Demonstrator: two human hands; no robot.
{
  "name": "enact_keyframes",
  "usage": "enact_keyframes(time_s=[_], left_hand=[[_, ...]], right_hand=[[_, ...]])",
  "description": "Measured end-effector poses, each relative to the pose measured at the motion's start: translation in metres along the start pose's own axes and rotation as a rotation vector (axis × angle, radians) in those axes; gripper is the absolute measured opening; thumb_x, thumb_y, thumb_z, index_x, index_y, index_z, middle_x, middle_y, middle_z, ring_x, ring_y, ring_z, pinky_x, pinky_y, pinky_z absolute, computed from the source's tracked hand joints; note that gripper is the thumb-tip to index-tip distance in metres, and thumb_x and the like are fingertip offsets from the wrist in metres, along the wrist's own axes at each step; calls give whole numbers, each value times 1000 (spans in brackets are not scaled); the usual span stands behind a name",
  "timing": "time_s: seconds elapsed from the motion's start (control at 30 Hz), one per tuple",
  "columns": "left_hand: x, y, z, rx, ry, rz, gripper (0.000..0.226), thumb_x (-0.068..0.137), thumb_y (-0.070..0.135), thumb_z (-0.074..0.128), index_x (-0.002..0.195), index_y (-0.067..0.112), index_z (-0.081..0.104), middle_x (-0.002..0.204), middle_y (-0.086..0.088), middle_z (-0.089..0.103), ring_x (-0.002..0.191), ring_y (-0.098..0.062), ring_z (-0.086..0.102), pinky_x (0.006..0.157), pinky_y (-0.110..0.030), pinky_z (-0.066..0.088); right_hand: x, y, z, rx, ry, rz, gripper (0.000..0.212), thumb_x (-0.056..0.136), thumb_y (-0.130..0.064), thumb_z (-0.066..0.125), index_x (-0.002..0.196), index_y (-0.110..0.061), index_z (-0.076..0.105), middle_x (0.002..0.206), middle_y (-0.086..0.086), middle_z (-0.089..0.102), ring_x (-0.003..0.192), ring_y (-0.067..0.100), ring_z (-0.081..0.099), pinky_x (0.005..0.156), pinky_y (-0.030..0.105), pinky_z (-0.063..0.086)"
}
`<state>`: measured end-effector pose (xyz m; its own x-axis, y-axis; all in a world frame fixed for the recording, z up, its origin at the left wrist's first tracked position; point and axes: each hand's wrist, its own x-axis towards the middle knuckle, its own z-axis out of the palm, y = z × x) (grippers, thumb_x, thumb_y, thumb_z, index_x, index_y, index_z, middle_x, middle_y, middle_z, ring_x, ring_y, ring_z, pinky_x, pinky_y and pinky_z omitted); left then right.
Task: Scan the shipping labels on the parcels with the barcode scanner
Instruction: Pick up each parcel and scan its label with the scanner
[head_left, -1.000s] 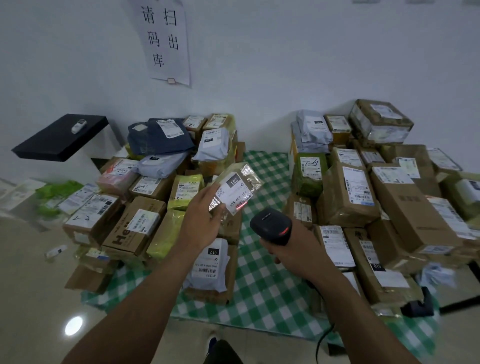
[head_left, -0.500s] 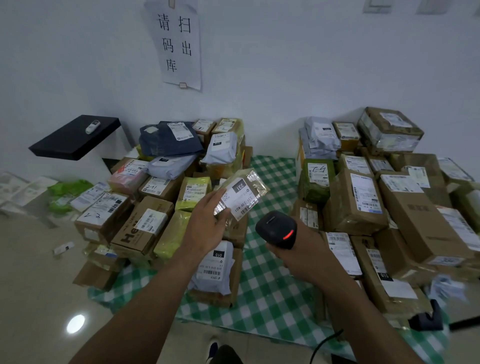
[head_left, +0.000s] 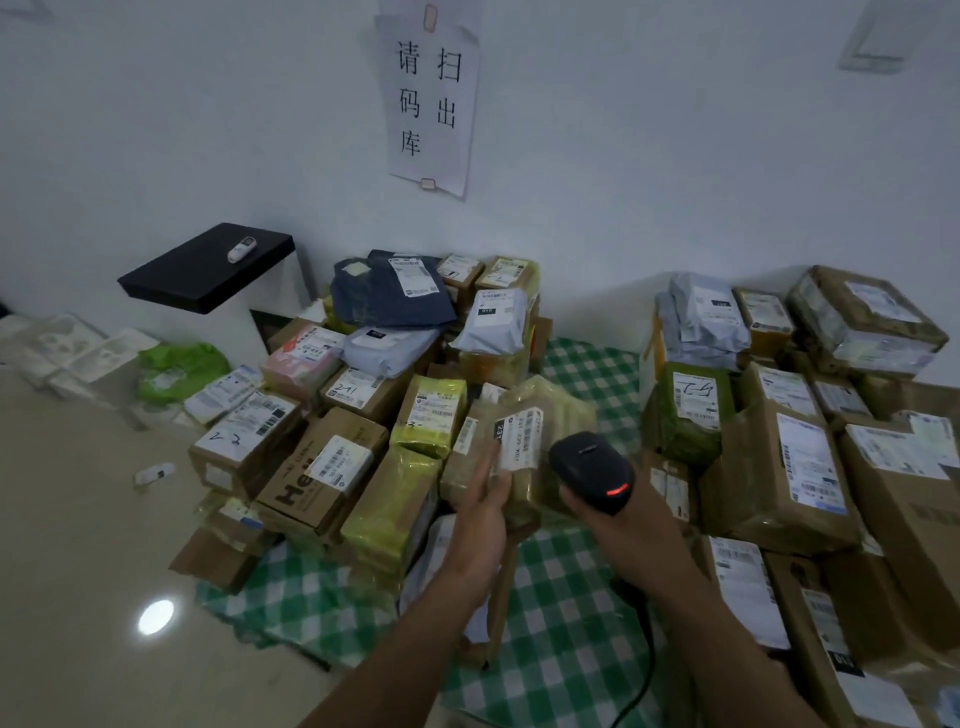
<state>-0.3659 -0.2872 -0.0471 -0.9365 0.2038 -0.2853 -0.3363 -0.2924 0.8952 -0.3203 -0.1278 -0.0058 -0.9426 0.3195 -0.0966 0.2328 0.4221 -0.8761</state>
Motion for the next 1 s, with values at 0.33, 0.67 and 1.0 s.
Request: enact_keyframes(time_s=[0.33,0.67,1.0], left_hand=[[57,15,-33,117,99,3,51,91,36,77,134,53,57,127,10,70,109,-17,73,89,-43,62],[113,47,-44,477,56,-65,36,108,45,43,137,33,59,132,1,64,110,-16,63,81,-27,53],[104,36,-23,1416,92,293,84,90,74,52,159,37,22,168,-9,16,156,-33,13,121,-55,22]], right_hand=[[44,-18,17,53,-76,31,58,89,-42,79,140,-29,53,114,-10,66,98,11,67,79,24,49],[60,-4,4,72,-55,57,39,89,-37,79,121,-45,58,105,-14,70,90,11,70,86,49,61],[60,3,2,135,-49,99,36,91,-33,79,122,-32,62,97,3,74,90,28,72,73,42,62]])
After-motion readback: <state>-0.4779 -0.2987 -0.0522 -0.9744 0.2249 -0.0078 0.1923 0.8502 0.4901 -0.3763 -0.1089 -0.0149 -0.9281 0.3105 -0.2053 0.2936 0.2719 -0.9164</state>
